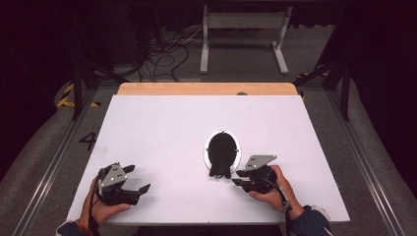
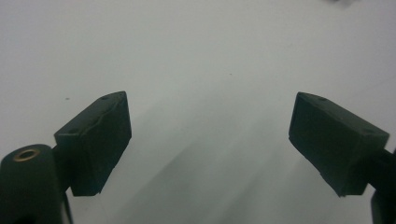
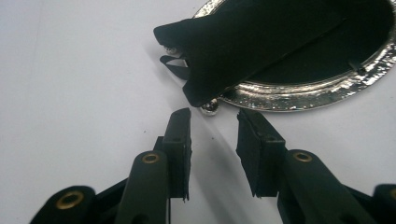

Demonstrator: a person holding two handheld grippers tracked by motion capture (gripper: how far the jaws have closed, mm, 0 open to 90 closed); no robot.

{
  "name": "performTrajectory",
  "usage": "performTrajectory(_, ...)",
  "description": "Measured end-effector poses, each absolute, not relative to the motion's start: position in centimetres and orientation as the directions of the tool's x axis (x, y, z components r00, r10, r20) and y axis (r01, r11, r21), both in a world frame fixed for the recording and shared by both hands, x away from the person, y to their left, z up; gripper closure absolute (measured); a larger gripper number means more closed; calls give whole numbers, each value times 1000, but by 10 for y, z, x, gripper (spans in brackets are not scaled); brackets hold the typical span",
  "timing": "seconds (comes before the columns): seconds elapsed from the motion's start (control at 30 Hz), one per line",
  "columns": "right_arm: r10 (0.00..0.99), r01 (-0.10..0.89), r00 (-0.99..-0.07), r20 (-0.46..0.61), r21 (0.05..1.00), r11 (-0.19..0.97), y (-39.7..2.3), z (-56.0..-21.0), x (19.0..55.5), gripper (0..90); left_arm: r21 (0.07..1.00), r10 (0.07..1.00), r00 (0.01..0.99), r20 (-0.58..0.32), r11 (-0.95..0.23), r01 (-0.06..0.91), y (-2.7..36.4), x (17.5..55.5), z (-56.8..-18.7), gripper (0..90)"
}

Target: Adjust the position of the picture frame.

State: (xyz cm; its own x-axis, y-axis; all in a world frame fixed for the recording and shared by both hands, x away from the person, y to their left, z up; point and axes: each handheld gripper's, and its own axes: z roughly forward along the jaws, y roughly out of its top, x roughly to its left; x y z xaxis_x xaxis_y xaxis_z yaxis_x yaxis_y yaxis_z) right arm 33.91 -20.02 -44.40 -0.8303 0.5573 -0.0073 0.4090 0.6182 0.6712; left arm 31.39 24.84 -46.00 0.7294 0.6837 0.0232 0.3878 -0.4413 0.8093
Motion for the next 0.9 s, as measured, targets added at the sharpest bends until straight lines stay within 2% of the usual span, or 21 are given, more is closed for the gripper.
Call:
performTrajectory(0.13,548,410,-836,-13,650,640,-195,-449,341,636,796,706,707,47,-454,401,253,315,-461,128)
performTrajectory(0.43,547,402,-837,-37,638,657,-187,-448,341,635,776,695,718,44,-477,414,248,318,-465,129)
performTrajectory(0.63,570,415,-821,-41,642,645,-182,-448,341,696,778,693,720,34,-470,416,247,317,-464,129)
performTrajectory(0.9,572,419,-820,-31,648,636,-183,-449,341,705,771,664,746,48,-500,395,238,319,-465,120)
